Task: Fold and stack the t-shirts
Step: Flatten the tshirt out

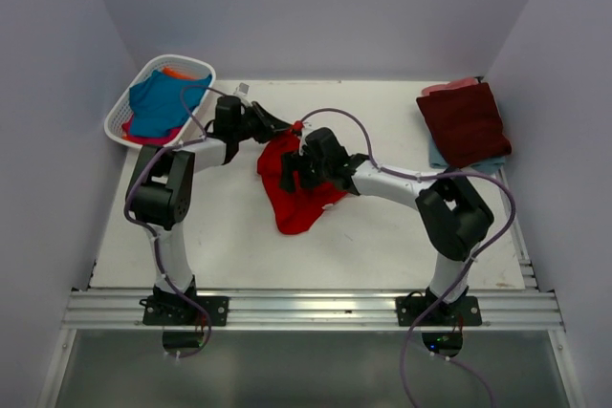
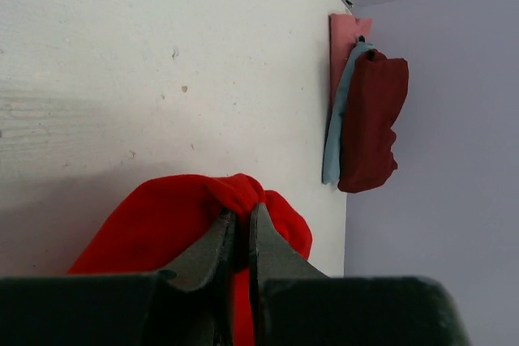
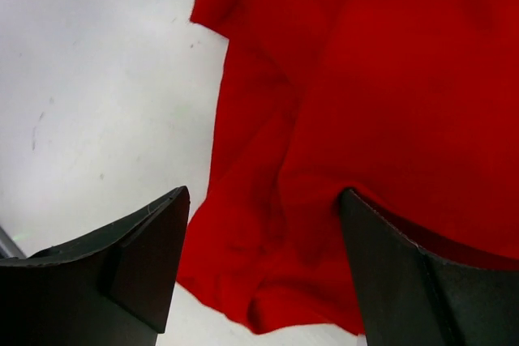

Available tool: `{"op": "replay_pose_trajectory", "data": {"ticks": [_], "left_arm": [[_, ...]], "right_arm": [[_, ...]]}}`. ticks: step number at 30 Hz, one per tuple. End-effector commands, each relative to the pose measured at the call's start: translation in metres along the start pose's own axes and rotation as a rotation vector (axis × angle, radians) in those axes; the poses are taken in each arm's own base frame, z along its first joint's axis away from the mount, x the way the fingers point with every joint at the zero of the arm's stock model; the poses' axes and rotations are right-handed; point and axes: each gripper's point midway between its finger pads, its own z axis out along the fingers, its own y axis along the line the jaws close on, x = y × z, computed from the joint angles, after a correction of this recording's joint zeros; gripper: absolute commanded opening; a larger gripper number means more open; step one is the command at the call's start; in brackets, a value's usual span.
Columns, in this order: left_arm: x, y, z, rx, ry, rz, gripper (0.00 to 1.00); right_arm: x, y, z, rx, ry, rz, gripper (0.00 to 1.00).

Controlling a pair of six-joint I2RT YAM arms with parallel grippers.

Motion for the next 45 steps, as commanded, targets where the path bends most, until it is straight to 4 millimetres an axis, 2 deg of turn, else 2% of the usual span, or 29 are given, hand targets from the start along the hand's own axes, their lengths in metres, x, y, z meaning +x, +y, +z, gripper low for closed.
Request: {"op": "replay_pose_trajectory", "data": {"ticks": [1, 6, 12, 15, 16, 19, 23, 25, 26, 28, 29, 31, 32, 36, 37, 38, 39, 40, 41, 42, 43, 44, 45], "left_arm": [[-0.009, -0.014, -0.005, 0.077, -0.018, 0.032, 0.00], [-0.006, -0.007, -0.013, 0.071, -0.010, 0.035, 0.00], [0.001, -0.001, -0.021, 0.067, -0.004, 0.029, 0.00], [0.005, 0.000, -0.024, 0.076, 0.001, 0.024, 0.00], [0.005, 0.000, -0.026, 0.078, -0.002, 0.025, 0.00], [0.009, 0.000, -0.030, 0.083, 0.002, 0.029, 0.00], [0.012, 0.001, -0.032, 0.090, 0.007, 0.036, 0.00], [0.014, 0.001, -0.033, 0.097, 0.015, 0.042, 0.00], [0.014, -0.001, -0.035, 0.105, 0.015, 0.052, 0.16], [0.010, -0.009, -0.043, 0.126, -0.006, 0.093, 0.41], [0.007, -0.012, -0.047, 0.129, -0.020, 0.113, 0.69], [0.003, -0.010, -0.054, 0.082, -0.055, 0.182, 0.95], [-0.003, -0.026, -0.066, 0.088, -0.086, 0.229, 1.00], [0.000, -0.029, -0.097, 0.020, -0.123, 0.342, 1.00], [0.013, -0.017, -0.103, -0.021, -0.088, 0.332, 1.00], [0.021, -0.026, -0.113, -0.017, -0.081, 0.356, 1.00], [0.030, -0.021, -0.117, -0.044, -0.063, 0.389, 1.00], [0.043, -0.009, -0.127, -0.126, -0.043, 0.393, 0.98], [0.067, -0.009, -0.127, -0.160, 0.004, 0.456, 0.98], [0.087, 0.009, -0.135, -0.261, 0.062, 0.458, 0.97], [0.092, 0.015, -0.141, -0.325, 0.042, 0.491, 0.94], [0.114, 0.016, -0.143, -0.339, 0.085, 0.521, 0.91], [0.124, 0.025, -0.149, -0.377, 0.110, 0.529, 0.88]], "right_arm": [[-0.014, -0.011, 0.010, 0.081, -0.017, 0.004, 0.77], [-0.010, -0.025, 0.011, 0.162, -0.007, 0.033, 0.73], [-0.010, -0.037, 0.008, 0.229, -0.024, 0.050, 0.60], [-0.010, -0.038, 0.011, 0.229, -0.029, 0.052, 0.42], [-0.009, -0.037, 0.011, 0.227, -0.030, 0.052, 0.29], [-0.007, -0.038, 0.015, 0.225, -0.024, 0.054, 0.15], [-0.001, -0.040, 0.022, 0.223, -0.009, 0.061, 0.00], [-0.001, -0.039, 0.022, 0.220, -0.007, 0.061, 0.00], [-0.001, -0.040, 0.021, 0.222, -0.008, 0.061, 0.00], [-0.004, -0.039, 0.015, 0.225, -0.022, 0.051, 0.00], [-0.007, -0.038, 0.012, 0.223, -0.031, 0.048, 0.00], [-0.011, -0.040, 0.005, 0.236, -0.043, 0.035, 0.00], [-0.019, -0.038, -0.002, 0.232, -0.064, 0.031, 0.00], [-0.032, -0.040, -0.015, 0.237, -0.104, 0.026, 0.00], [-0.035, -0.041, -0.017, 0.239, -0.109, 0.026, 0.00], [-0.039, -0.040, -0.021, 0.239, -0.121, 0.026, 0.00], [-0.043, -0.043, -0.024, 0.243, -0.128, 0.030, 0.00], [-0.046, -0.044, -0.026, 0.243, -0.134, 0.028, 0.00], [-0.052, -0.046, -0.029, 0.246, -0.145, 0.034, 0.00], [-0.055, -0.047, -0.031, 0.245, -0.151, 0.036, 0.00], [-0.058, -0.049, -0.032, 0.247, -0.155, 0.035, 0.00], [-0.062, -0.049, -0.034, 0.248, -0.163, 0.033, 0.00], [-0.067, -0.052, -0.036, 0.250, -0.172, 0.037, 0.00]]}}
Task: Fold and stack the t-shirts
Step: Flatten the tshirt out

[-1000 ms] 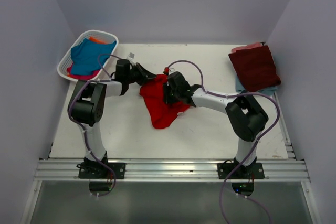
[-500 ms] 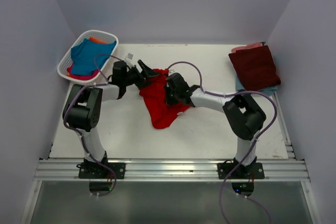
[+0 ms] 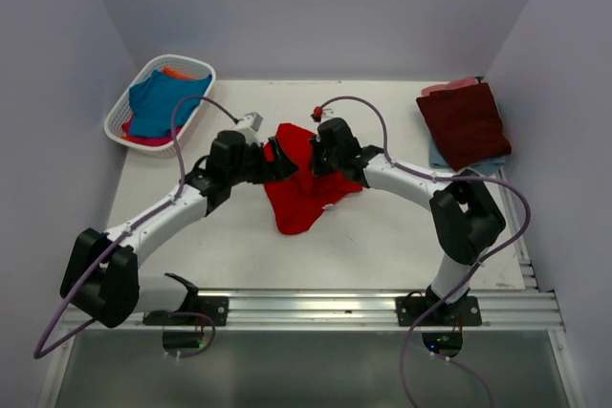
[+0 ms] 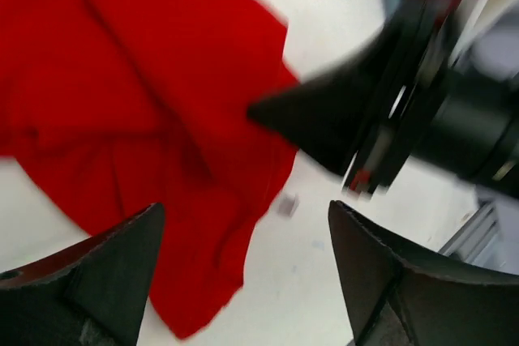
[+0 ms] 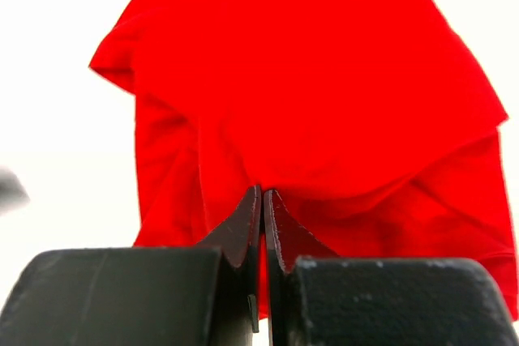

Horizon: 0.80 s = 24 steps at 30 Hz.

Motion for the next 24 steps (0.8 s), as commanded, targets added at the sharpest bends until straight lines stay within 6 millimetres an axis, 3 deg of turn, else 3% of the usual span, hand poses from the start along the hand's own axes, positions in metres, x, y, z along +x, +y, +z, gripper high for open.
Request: {"op": "replay_pose_trajectory", "data": {"ticks": [1, 2, 4, 5, 8, 12, 16, 24], "left_arm": [[0.080, 0.051, -0.024, -0.288, 0.194, 0.125, 0.84], [0.095, 0.044, -0.026, -0.283, 0.226, 0.149, 0.77], [0.117, 0.053, -0.032, -0.348, 0.268, 0.171, 0.69], [0.133, 0.045, -0.033, -0.337, 0.303, 0.201, 0.66], [0.162, 0.050, -0.039, -0.430, 0.353, 0.246, 0.63], [0.176, 0.048, -0.039, -0.468, 0.324, 0.253, 0.61], [0.189, 0.058, -0.033, -0.542, 0.326, 0.294, 0.61], [0.188, 0.083, -0.027, -0.680, 0.269, 0.335, 0.60]], "right_arm": [[-0.039, -0.002, -0.016, 0.003, -0.086, -0.008, 0.00], [-0.042, -0.003, -0.017, 0.003, -0.091, -0.005, 0.00], [-0.049, -0.005, -0.016, -0.001, -0.093, 0.004, 0.00], [-0.050, -0.005, -0.017, -0.001, -0.092, 0.007, 0.00], [-0.058, -0.007, -0.018, -0.004, -0.104, 0.013, 0.00], [-0.061, -0.011, -0.021, -0.003, -0.112, 0.022, 0.00], [-0.064, -0.014, -0.024, 0.000, -0.120, 0.021, 0.00], [-0.063, -0.020, -0.027, 0.005, -0.119, 0.023, 0.00]]}}
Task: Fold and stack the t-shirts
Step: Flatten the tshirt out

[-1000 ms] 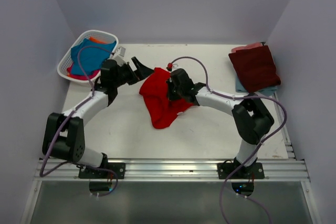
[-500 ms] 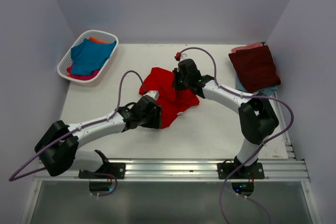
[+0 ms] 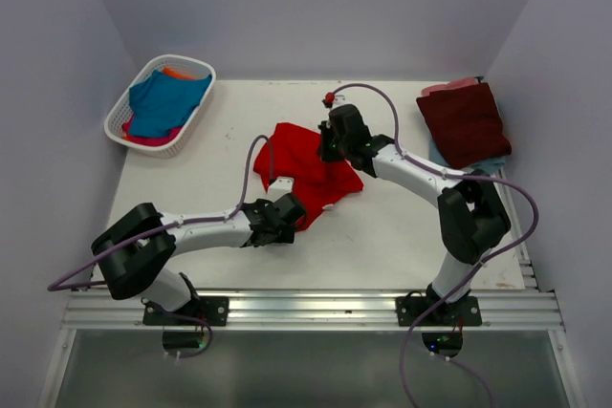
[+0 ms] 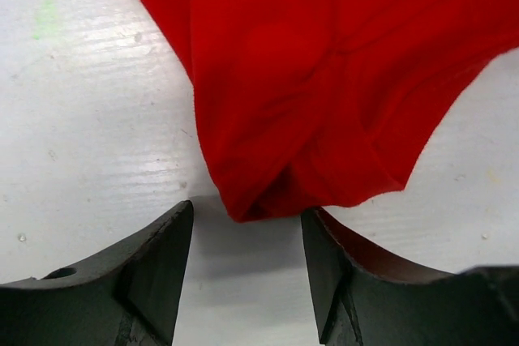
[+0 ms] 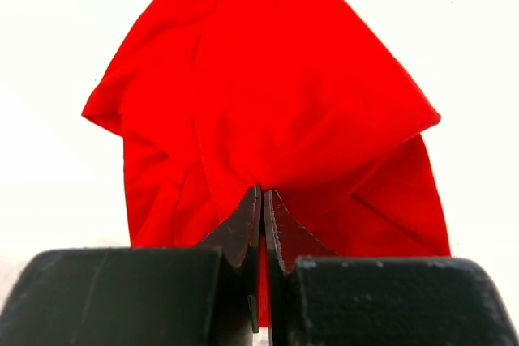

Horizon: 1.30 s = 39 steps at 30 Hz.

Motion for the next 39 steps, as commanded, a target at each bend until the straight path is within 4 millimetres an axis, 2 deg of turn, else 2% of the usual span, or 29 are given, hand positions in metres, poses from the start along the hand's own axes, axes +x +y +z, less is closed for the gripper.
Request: {"op": "replay_pose_trajectory", "data": {"ticks": [1, 5, 9, 12, 13, 15, 20, 22, 23, 25, 26, 27, 29, 30, 31, 33, 34, 38, 39], "left_arm": [[-0.006, 0.015, 0.007, -0.107, -0.049, -0.036, 0.59], [-0.021, 0.011, -0.001, -0.088, -0.117, -0.077, 0.54], [-0.036, 0.007, -0.008, -0.050, -0.189, -0.112, 0.40], [-0.039, 0.008, -0.006, -0.066, -0.202, -0.112, 0.23], [-0.037, 0.009, -0.003, -0.075, -0.199, -0.107, 0.12], [-0.037, 0.012, -0.001, -0.096, -0.204, -0.109, 0.00], [-0.036, 0.022, -0.005, -0.139, -0.203, -0.097, 0.00], [-0.043, 0.029, -0.016, -0.155, -0.227, -0.103, 0.00], [-0.040, 0.039, -0.022, -0.188, -0.214, -0.090, 0.00], [-0.053, 0.051, -0.043, -0.218, -0.264, -0.116, 0.00], [-0.051, 0.063, -0.052, -0.260, -0.253, -0.101, 0.00], [-0.066, 0.068, -0.070, -0.261, -0.302, -0.128, 0.00], [-0.069, 0.089, -0.091, -0.328, -0.307, -0.129, 0.00], [-0.087, 0.094, -0.111, -0.325, -0.364, -0.166, 0.00], [-0.094, 0.102, -0.121, -0.342, -0.381, -0.188, 0.00], [-0.111, 0.118, -0.146, -0.360, -0.427, -0.212, 0.00], [-0.117, 0.127, -0.152, -0.377, -0.440, -0.233, 0.00], [-0.133, 0.155, -0.171, -0.442, -0.458, -0.239, 0.00], [-0.140, 0.159, -0.178, -0.461, -0.477, -0.248, 0.00]], "right_arm": [[-0.027, 0.007, -0.019, -0.036, -0.068, -0.011, 0.00], [-0.027, 0.006, -0.019, -0.035, -0.067, -0.013, 0.00], [-0.027, 0.006, -0.020, -0.038, -0.067, -0.013, 0.00], [-0.028, 0.006, -0.020, -0.040, -0.068, -0.012, 0.00], [-0.029, 0.006, -0.021, -0.039, -0.070, -0.012, 0.00], [-0.028, 0.006, -0.023, -0.038, -0.071, -0.016, 0.00], [-0.036, -0.004, -0.034, -0.013, -0.096, -0.010, 0.00], [-0.038, -0.013, -0.038, 0.021, -0.101, -0.008, 0.00], [-0.043, -0.023, -0.041, 0.045, -0.111, 0.001, 0.00], [-0.052, -0.040, -0.054, 0.099, -0.133, 0.016, 0.00], [-0.058, -0.057, -0.060, 0.133, -0.146, 0.038, 0.00], [-0.065, -0.064, -0.072, 0.152, -0.171, 0.058, 0.00], [-0.076, -0.091, -0.090, 0.257, -0.216, 0.085, 0.00], [-0.074, -0.099, -0.098, 0.299, -0.210, 0.087, 0.00], [-0.082, -0.110, -0.115, 0.360, -0.251, 0.095, 0.00], [-0.081, -0.118, -0.132, 0.410, -0.245, 0.096, 0.00], [-0.083, -0.119, -0.143, 0.426, -0.259, 0.105, 0.00], [-0.066, -0.125, -0.170, 0.470, -0.213, 0.125, 0.00], [-0.053, -0.126, -0.175, 0.478, -0.173, 0.134, 0.00]]}}
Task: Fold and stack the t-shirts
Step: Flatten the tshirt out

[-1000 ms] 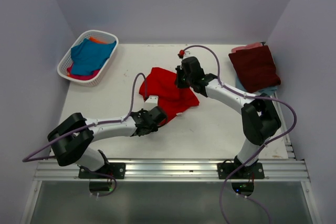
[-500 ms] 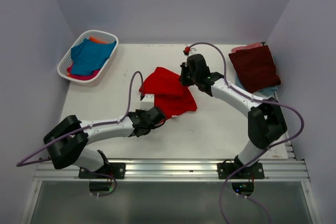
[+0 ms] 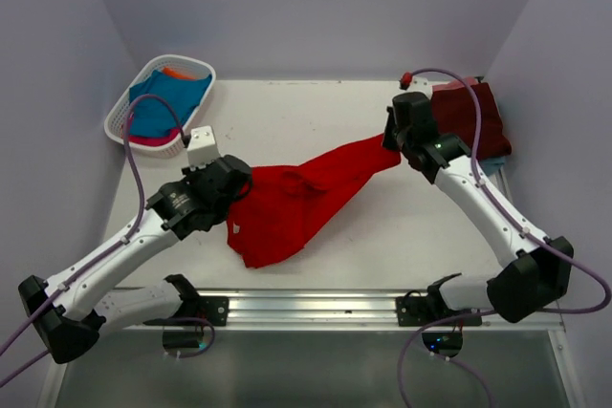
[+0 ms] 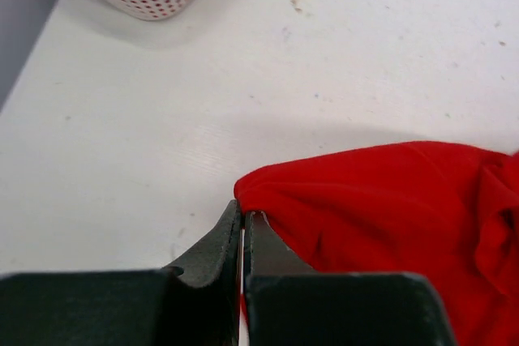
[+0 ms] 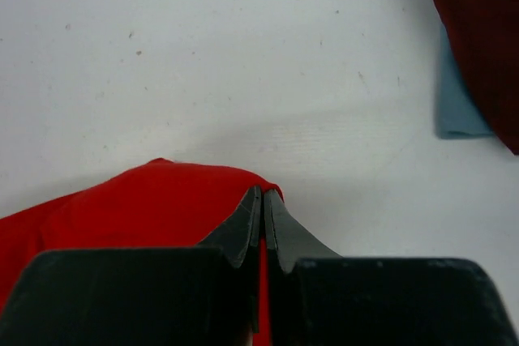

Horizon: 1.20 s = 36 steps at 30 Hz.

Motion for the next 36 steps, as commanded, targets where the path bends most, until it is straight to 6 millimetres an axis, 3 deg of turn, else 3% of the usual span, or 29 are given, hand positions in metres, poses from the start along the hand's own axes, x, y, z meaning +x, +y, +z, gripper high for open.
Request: {"op": "replay_pose_trajectory", "data": {"ticks": [1, 5, 9, 15, 24, 28, 30, 34, 36], "left_arm": [[-0.026, 0.035, -0.003, -0.137, -0.062, 0.079, 0.00], [-0.043, 0.040, -0.005, -0.184, -0.088, 0.130, 0.00], [-0.040, 0.031, 0.006, -0.181, -0.072, 0.176, 0.00], [-0.026, 0.016, 0.030, -0.158, -0.043, 0.212, 0.00], [-0.020, 0.005, 0.082, -0.126, 0.011, 0.172, 0.00], [-0.011, -0.012, 0.100, -0.066, 0.088, 0.195, 0.00], [-0.014, -0.031, 0.107, -0.011, 0.099, 0.207, 0.00], [-0.038, -0.069, 0.121, 0.091, 0.036, 0.165, 0.00], [-0.039, -0.083, 0.132, 0.118, 0.020, 0.160, 0.00]], "right_arm": [[0.009, -0.025, -0.033, 0.080, 0.042, 0.011, 0.00], [0.031, -0.040, -0.060, 0.078, 0.066, 0.011, 0.00], [0.049, -0.047, -0.079, 0.051, 0.105, 0.020, 0.00], [0.079, -0.051, -0.074, 0.059, 0.168, 0.037, 0.00], [0.096, -0.059, -0.043, 0.154, 0.153, 0.099, 0.00], [0.098, -0.066, -0.040, 0.194, 0.113, 0.153, 0.00], [0.091, -0.072, -0.044, 0.215, 0.067, 0.189, 0.00], [0.089, -0.081, -0.051, 0.233, 0.004, 0.242, 0.00], [0.086, -0.083, -0.055, 0.232, -0.022, 0.259, 0.00]]}}
